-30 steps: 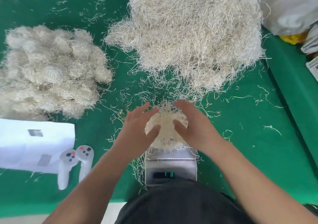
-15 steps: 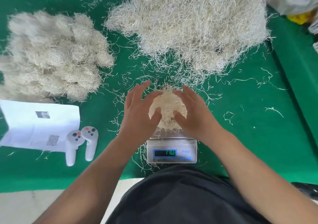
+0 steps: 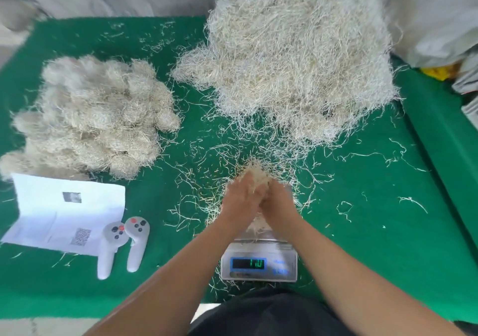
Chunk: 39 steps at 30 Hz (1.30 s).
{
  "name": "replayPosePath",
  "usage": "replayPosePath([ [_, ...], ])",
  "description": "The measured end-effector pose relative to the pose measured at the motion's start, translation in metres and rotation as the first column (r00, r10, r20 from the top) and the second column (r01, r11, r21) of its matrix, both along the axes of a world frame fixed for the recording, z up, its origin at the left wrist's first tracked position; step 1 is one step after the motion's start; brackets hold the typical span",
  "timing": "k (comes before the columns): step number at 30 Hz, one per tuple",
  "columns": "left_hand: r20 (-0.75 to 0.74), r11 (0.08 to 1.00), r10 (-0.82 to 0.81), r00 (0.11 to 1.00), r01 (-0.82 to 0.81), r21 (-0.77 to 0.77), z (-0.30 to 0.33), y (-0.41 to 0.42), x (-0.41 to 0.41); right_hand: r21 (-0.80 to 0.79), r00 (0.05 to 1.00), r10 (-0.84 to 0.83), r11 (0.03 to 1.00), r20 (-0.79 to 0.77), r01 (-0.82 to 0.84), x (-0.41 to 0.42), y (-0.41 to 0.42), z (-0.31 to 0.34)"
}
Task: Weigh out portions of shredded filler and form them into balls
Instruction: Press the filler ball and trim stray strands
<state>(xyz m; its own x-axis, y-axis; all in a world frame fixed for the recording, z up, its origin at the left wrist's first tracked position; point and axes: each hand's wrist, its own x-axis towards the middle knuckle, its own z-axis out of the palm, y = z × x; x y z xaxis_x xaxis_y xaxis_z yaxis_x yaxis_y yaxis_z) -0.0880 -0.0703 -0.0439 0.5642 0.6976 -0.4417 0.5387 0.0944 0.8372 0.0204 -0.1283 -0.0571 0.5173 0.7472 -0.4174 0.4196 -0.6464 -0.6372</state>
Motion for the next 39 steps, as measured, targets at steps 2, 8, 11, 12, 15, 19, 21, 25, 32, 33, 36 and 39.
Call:
replayPosePath([
  [2,0.150,0.974,0.181,0.972,-0.156,-0.163,0.013,-0.005,0.016,0.138,0.900,-0.201,0.952,-0.387,0.272,-0.007,0.007,0.016],
  [8,0.299,0.652,0.742,0.600,-0.544,-0.528,0.064,0.038,0.030,0.470,0.793,-0.032,0.790,-0.608,0.393,-0.019,0.012,0.074],
  [11,0.442,0.623,0.756,0.483,-0.323,-0.712,0.105,0.053,0.028,0.615,0.850,-0.014,0.684,-0.526,0.392,-0.034,0.008,0.099],
  [12,0.487,0.635,0.735,0.472,-0.229,-0.737,0.118,0.049,0.031,0.587,0.773,0.039,0.676,-0.633,0.446,-0.039,0.012,0.108],
  [15,0.563,0.852,0.522,0.641,-0.363,-0.377,0.133,0.030,0.040,0.503,0.650,0.107,0.731,-0.752,0.461,-0.036,0.024,0.140],
  [19,0.664,0.965,0.144,0.733,-0.252,0.069,0.139,0.016,0.039,0.504,0.641,0.018,0.635,-0.767,0.585,-0.021,0.034,0.158],
  [21,0.543,0.957,0.106,0.833,-0.234,0.172,0.144,0.024,0.038,0.501,0.637,-0.014,0.605,-0.771,0.619,-0.016,0.035,0.161],
  [25,0.137,0.955,0.176,0.975,-0.203,0.217,0.131,0.037,0.035,0.599,0.770,-0.006,0.625,-0.638,0.501,-0.012,0.028,0.179],
  [32,0.678,0.932,0.360,0.641,-0.272,-0.239,0.165,0.009,0.041,0.582,0.724,0.047,0.632,-0.688,0.512,-0.013,0.028,0.216],
  [33,0.693,0.927,0.375,0.616,-0.227,-0.300,0.173,0.007,0.043,0.561,0.700,0.037,0.628,-0.713,0.539,-0.008,0.031,0.219],
  [36,0.633,0.891,0.403,0.661,-0.125,-0.437,0.183,0.003,0.047,0.606,0.743,0.035,0.605,-0.668,0.516,-0.001,0.040,0.214],
  [39,0.575,0.891,0.385,0.722,-0.129,-0.435,0.181,0.004,0.047,0.727,0.844,0.112,0.575,-0.525,0.376,0.001,0.040,0.200],
])
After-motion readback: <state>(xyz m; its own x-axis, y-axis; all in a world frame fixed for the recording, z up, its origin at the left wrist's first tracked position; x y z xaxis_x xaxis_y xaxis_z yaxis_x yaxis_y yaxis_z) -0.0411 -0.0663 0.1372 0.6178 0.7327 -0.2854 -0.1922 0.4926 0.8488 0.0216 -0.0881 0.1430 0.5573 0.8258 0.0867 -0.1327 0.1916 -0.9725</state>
